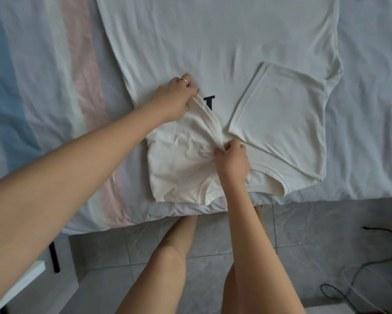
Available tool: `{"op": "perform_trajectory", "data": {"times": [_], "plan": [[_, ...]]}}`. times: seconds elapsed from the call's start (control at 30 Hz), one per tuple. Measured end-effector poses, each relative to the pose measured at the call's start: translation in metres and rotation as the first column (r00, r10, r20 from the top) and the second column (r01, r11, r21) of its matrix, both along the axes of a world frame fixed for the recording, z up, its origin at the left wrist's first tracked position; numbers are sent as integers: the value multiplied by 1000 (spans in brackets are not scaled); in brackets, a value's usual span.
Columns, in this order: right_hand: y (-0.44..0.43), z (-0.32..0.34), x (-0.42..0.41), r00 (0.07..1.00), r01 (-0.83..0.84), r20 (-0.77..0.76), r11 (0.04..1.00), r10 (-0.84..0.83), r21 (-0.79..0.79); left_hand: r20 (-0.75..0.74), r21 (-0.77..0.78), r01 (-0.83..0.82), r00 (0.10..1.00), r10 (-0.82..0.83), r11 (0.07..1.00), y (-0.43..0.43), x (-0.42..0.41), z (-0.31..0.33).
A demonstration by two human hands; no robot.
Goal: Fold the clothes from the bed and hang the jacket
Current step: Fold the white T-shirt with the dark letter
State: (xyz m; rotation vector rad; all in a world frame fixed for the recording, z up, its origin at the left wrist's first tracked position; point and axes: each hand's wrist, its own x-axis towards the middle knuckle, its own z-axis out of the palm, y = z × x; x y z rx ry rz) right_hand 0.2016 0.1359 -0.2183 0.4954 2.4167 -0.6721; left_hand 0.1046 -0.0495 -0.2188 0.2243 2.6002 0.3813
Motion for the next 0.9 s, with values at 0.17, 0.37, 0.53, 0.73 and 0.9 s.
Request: {"op": "perform_trajectory", "data": {"times": [0.17,0.37,0.53,0.73,0.9], "plan": [[6,14,-3,995,2,-96,966,-27,-257,49,288,-280,959,278,916,-24,-4,11],[15,24,-24,989,-17,-144,936,-37,-353,104,440,-422,901,421,793,-38,-9,13],[23,18,-43,987,63,-108,907,-118,-416,194,503,-507,856,480,700,-39,-13,3],[18,-2,-52,937,112,-262,911,-229,-397,170,530,-544,819,548,650,-33,-13,-13],[18,-11,-57,944,196,-163,882,-289,-430,152,497,-571,799,582,654,-26,-13,-17]]}}
